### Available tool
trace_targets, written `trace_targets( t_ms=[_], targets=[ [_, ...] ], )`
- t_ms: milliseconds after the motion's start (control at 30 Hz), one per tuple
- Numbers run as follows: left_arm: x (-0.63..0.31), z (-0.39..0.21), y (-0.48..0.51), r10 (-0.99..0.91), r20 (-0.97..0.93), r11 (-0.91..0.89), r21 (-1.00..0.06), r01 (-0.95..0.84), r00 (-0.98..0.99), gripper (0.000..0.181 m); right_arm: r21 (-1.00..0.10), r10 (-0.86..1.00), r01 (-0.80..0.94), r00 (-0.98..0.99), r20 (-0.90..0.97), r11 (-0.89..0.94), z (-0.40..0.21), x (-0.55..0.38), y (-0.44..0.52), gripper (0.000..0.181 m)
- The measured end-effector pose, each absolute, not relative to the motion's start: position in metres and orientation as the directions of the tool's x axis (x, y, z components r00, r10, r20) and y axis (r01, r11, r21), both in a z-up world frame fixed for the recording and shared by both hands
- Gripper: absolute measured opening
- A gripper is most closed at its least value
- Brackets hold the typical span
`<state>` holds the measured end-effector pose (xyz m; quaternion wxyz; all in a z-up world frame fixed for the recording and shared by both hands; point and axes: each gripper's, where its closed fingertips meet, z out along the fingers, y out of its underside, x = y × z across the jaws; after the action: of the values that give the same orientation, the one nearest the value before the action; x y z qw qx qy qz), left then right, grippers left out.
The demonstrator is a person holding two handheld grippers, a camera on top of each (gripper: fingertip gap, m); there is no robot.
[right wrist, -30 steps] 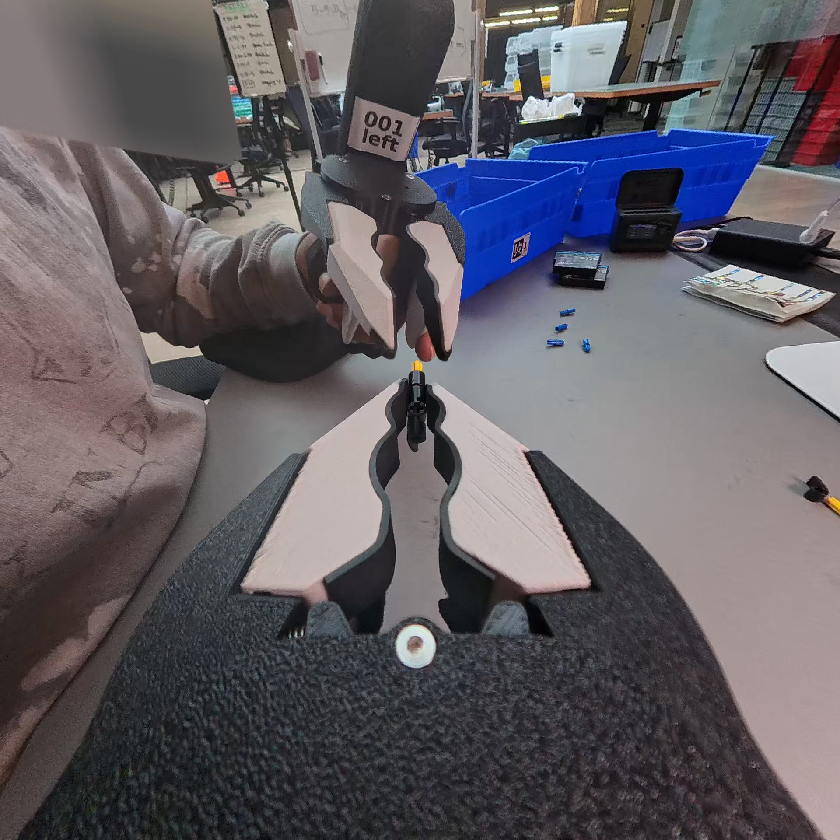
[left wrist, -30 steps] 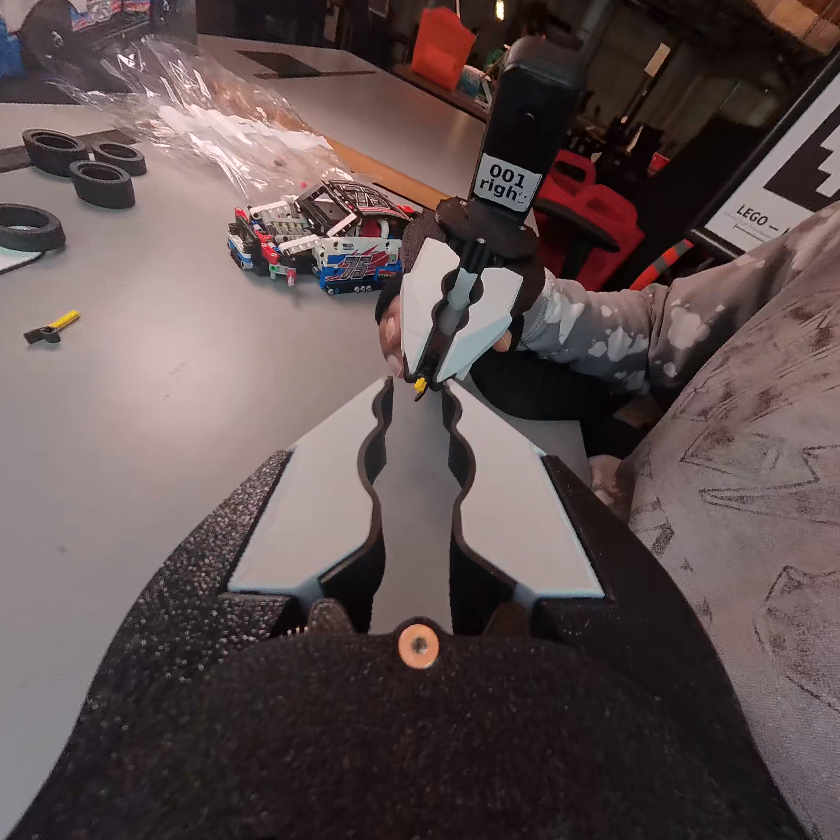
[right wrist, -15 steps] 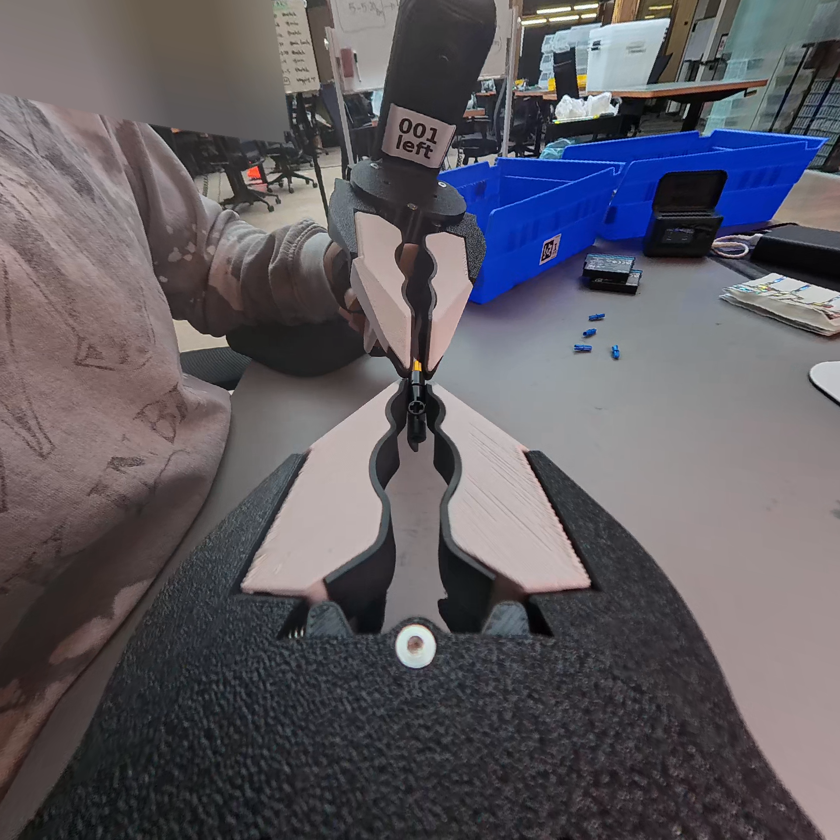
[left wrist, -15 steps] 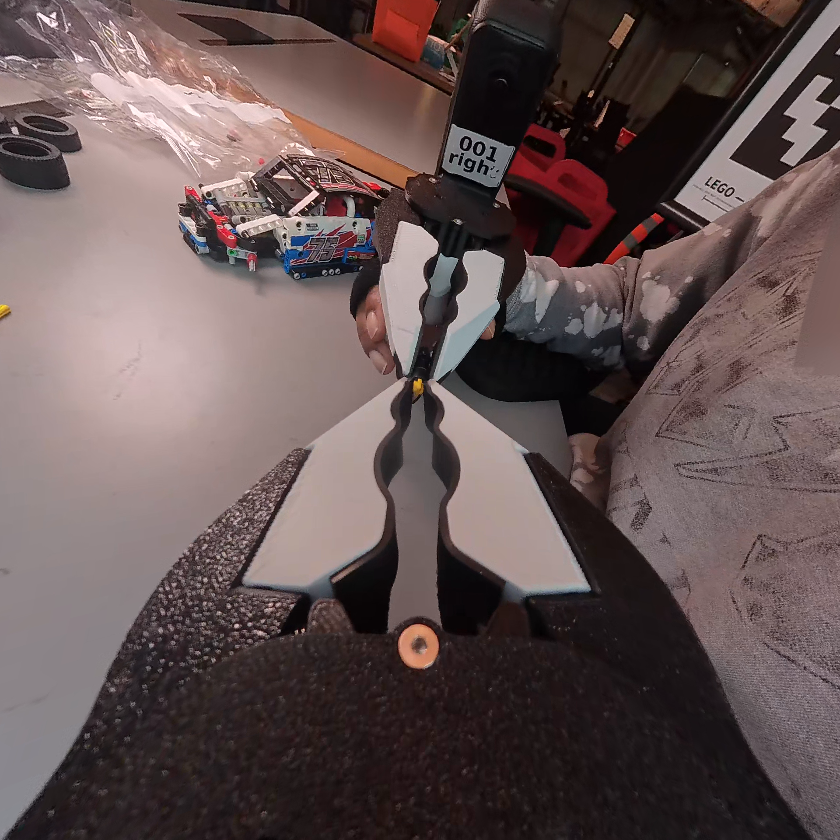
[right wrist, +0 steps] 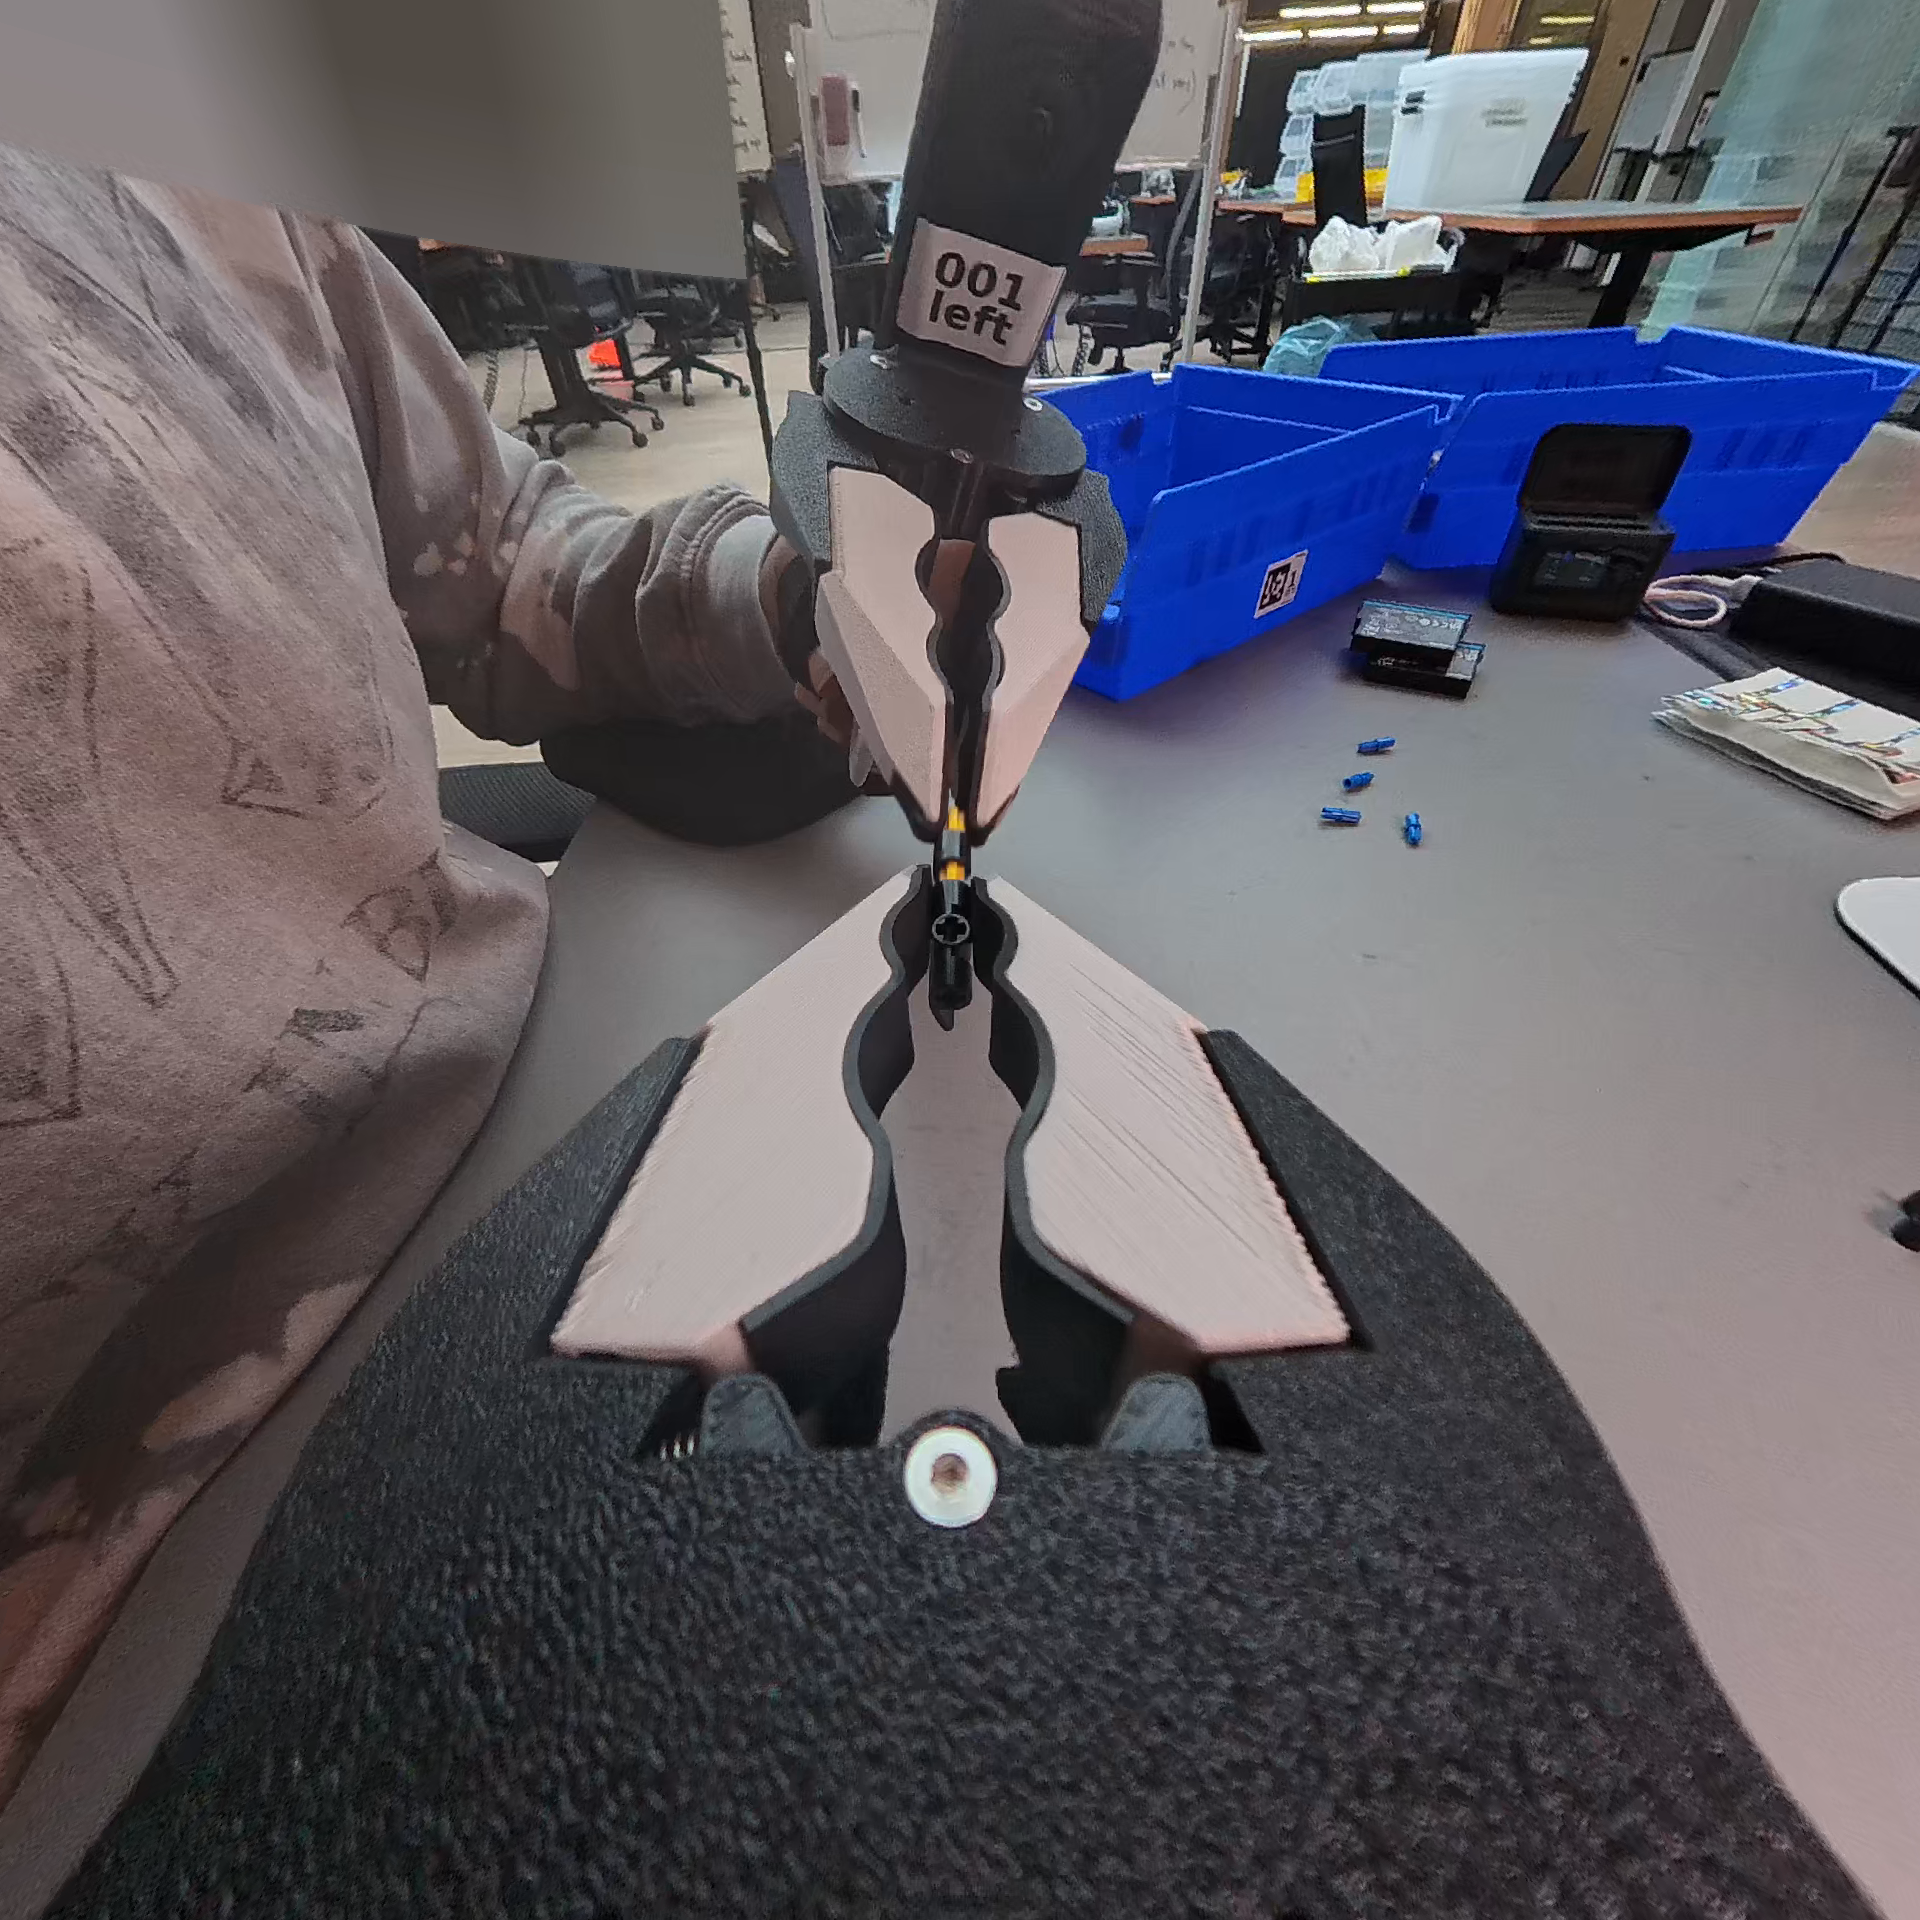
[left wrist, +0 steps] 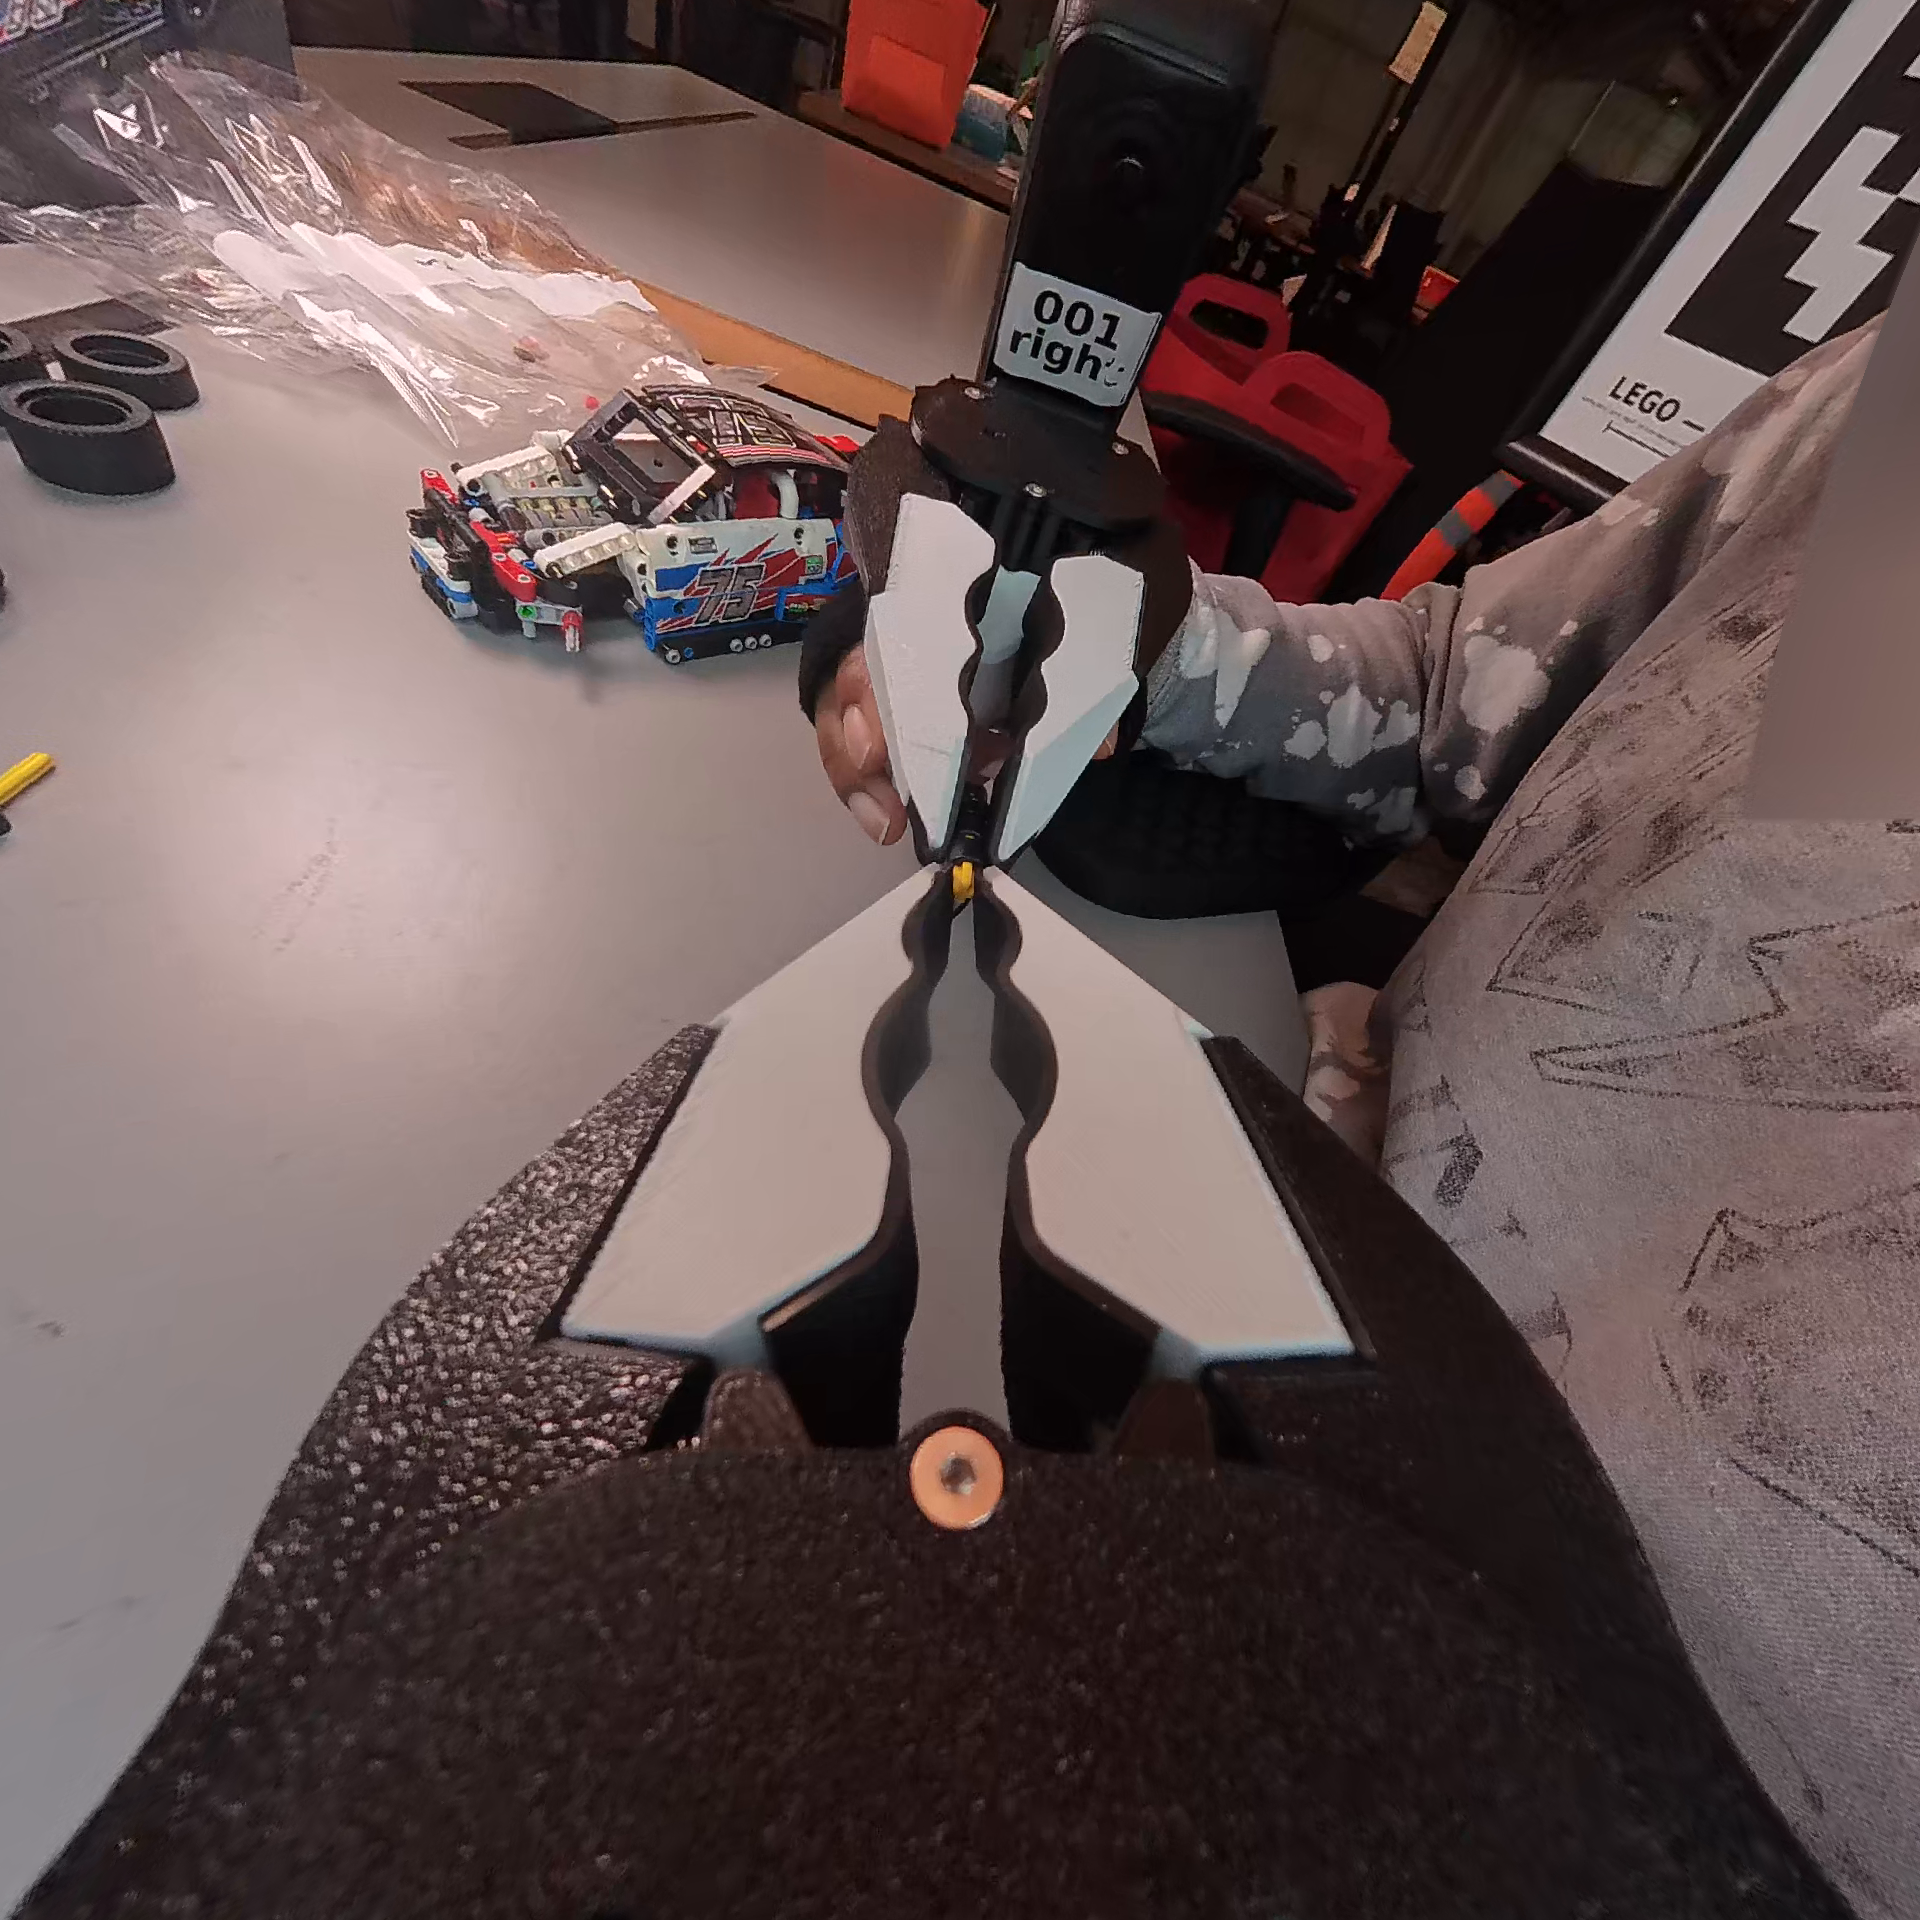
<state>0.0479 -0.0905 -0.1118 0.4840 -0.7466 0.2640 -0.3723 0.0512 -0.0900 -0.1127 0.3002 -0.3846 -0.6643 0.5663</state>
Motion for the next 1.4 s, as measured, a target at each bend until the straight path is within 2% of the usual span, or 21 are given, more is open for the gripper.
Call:
trace_targets(
  t_ms=[100,167,333,500,633,767,1067,1167,1233,1333,1400],
  targets=[
    [-0.001,-0.088,-0.082,-0.679,0.329,-0.345,-0.932,0.111,0.657,0.0,-0.985,0.887,0.172,-0.458,-0.065,0.017,-0.112,0.069,-0.057,0.007],
    [-0.008,-0.092,-0.085,-0.675,0.288,-0.331,-0.941,0.071,0.679,0.001,-0.984,0.897,0.176,-0.439,-0.042,0.04,-0.113,0.068,-0.053,0.007],
    [0.011,-0.1,-0.082,-0.699,0.323,-0.369,-0.927,0.064,0.638,0.001,-0.97,0.883,0.218,-0.47,-0.009,0.106,-0.127,0.048,-0.072,0.007],
    [0.008,-0.108,-0.082,-0.682,0.401,-0.418,-0.9,0.125,0.611,0.002,-0.954,0.904,0.267,-0.428,0.011,0.139,-0.142,0.045,-0.069,0.007],
    [0.015,-0.111,-0.084,-0.686,0.442,-0.446,-0.883,0.146,0.578,0.002,-0.878,0.893,0.379,-0.438,0.107,0.291,-0.175,0.042,-0.074,0.007],
    [0.021,-0.117,-0.084,-0.684,0.465,-0.472,-0.869,0.146,0.562,0.002,-0.82,0.88,0.438,-0.45,0.154,0.368,-0.195,0.04,-0.077,0.007],
    [0.025,-0.126,-0.082,-0.671,0.496,-0.507,-0.849,0.147,0.552,0.002,-0.769,0.869,0.483,-0.458,0.185,0.418,-0.207,0.042,-0.077,0.008],
    [0.024,-0.126,-0.082,-0.668,0.5,-0.509,-0.847,0.152,0.551,0.002,-0.796,0.879,0.465,-0.447,0.168,0.388,-0.201,0.041,-0.077,0.016],
    [0.025,-0.126,-0.082,-0.669,0.501,-0.508,-0.847,0.153,0.549,0.002,-0.858,0.895,0.411,-0.432,0.115,0.309,-0.183,0.039,-0.078,0.021],
    [0.026,-0.125,-0.084,-0.676,0.503,-0.507,-0.848,0.154,0.538,0.002,-0.949,0.906,0.277,-0.423,0.019,0.149,-0.144,0.038,-0.079,0.02],
    [0.029,-0.123,-0.086,-0.686,0.505,-0.505,-0.849,0.157,0.524,0.002,-0.971,0.902,0.226,-0.43,-0.032,0.074,-0.128,0.04,-0.079,0.02]
  ],
)
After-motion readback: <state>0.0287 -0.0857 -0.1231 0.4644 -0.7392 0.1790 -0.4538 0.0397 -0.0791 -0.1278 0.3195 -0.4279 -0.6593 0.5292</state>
